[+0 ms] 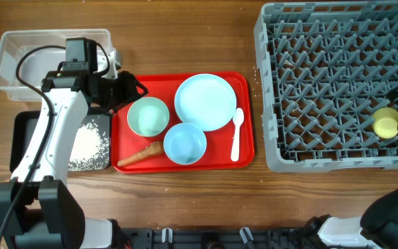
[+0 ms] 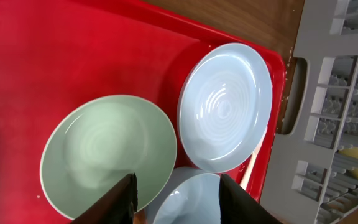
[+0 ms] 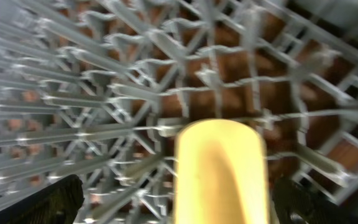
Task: Sort waste into correct bins and load items into the dishwasher rack
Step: 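Reach the right gripper to the light-blue plate on the red tray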
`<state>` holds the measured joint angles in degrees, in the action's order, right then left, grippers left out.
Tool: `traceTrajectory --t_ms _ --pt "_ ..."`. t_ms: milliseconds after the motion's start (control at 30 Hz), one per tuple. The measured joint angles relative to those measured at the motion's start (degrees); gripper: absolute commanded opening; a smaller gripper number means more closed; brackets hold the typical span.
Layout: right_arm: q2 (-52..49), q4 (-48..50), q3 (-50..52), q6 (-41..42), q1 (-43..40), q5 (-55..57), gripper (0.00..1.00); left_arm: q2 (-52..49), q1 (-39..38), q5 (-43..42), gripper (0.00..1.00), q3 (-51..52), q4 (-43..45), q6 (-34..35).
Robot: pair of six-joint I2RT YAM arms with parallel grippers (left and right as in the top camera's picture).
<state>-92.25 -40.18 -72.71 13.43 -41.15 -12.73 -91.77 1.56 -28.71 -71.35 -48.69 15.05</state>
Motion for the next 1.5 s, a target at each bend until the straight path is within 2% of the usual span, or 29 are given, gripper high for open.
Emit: traceTrajectory --t_ms 133,267,400,533,600,767,1033,1233,1367,1500 --pt "3.41 0.33 0.00 -0.07 0.02 -9.16 0.94 0.00 0.00 0.02 0.42 0.00 -0.42 -0.02" --pt "10.12 -3.17 -0.09 -2.03 3.15 -16.83 0.94 0.00 0.02 0.02 0.47 0.00 -0.44 -0.02" --pt "13.20 -10.54 -0.52 -8.41 16.63 -19.65 0.91 0.00 0.02 0.35 0.48 0.00 -0.59 -0.22" --pt "13.18 -12.09 -0.52 -11.43 34.77 -16.46 0.91 0.00 0.00 5.27 0.52 0.00 -4.28 -0.44" --pt "12.66 -11.41 -0.52 -11.56 45.20 -10.64 0.91 0.00 0.00 8.20 0.53 0.00 -6.08 -0.48" --pt "6.49 -7.54 -0.52 -5.33 59.60 -1.84 0.84 0.00 0.00 13.92 0.53 0.00 -8.31 -0.66" --pt "-9.92 8.02 -0.52 -0.79 63.84 9.01 0.74 0.00 0.00 15.23 0.54 0.00 -8.33 -0.66" --pt "-15.45 12.46 -0.52 -0.20 63.84 10.47 0.69 0.00 0.00 15.39 0.54 0.00 -8.35 -0.66" --pt "-19.80 12.48 -0.52 0.00 63.84 10.47 0.59 0.00 0.00 15.39 0.54 0.00 -8.35 -0.63" --pt "-21.99 12.87 -0.52 0.26 63.84 10.47 0.38 0.00 0.00 15.39 0.54 -0.02 -8.35 -0.63"
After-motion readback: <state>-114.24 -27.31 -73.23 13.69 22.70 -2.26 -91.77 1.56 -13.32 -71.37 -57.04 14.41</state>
